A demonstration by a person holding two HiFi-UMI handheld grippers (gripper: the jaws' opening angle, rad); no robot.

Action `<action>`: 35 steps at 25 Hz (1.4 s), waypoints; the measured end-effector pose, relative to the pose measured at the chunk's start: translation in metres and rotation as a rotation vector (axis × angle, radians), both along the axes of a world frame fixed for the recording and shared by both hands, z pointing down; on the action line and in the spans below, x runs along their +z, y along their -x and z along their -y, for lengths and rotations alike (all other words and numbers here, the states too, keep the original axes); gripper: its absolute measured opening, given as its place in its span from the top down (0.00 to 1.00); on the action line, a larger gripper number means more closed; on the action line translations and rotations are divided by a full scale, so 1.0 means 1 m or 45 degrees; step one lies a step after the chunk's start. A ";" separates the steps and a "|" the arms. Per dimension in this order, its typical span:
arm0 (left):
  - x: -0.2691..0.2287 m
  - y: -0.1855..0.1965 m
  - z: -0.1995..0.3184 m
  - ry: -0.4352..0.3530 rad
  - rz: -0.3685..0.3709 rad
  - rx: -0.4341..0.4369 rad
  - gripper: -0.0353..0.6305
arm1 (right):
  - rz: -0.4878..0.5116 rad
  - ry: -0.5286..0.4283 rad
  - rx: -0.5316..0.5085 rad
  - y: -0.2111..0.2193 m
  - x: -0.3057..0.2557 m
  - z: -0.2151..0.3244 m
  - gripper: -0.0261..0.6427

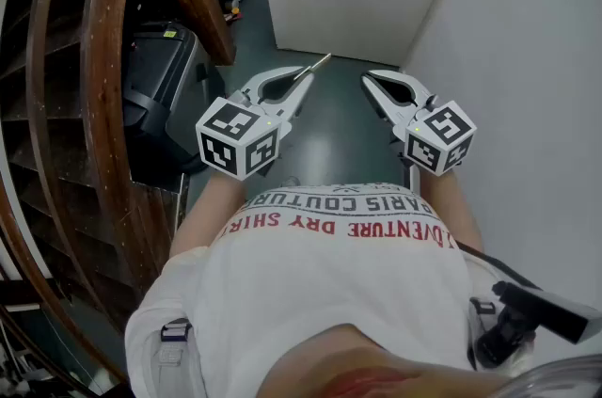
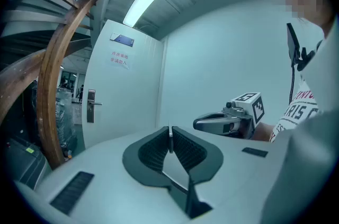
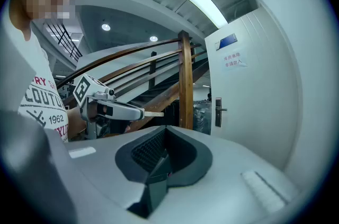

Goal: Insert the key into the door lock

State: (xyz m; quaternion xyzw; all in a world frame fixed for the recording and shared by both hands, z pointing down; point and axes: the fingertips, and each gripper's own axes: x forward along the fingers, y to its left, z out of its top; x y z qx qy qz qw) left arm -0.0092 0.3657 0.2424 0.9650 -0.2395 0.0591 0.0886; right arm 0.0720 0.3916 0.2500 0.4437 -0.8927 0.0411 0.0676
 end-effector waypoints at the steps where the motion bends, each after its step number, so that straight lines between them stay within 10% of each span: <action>1: 0.000 0.000 -0.001 0.003 -0.004 0.001 0.91 | -0.001 0.001 -0.002 0.001 0.000 -0.001 0.96; 24: 0.013 -0.004 0.002 0.047 -0.031 0.006 0.91 | 0.028 -0.086 -0.074 0.004 0.003 0.006 0.96; 35: 0.093 0.004 0.227 0.158 -0.050 -0.067 0.91 | 0.020 0.030 -0.046 -0.006 0.085 0.216 0.96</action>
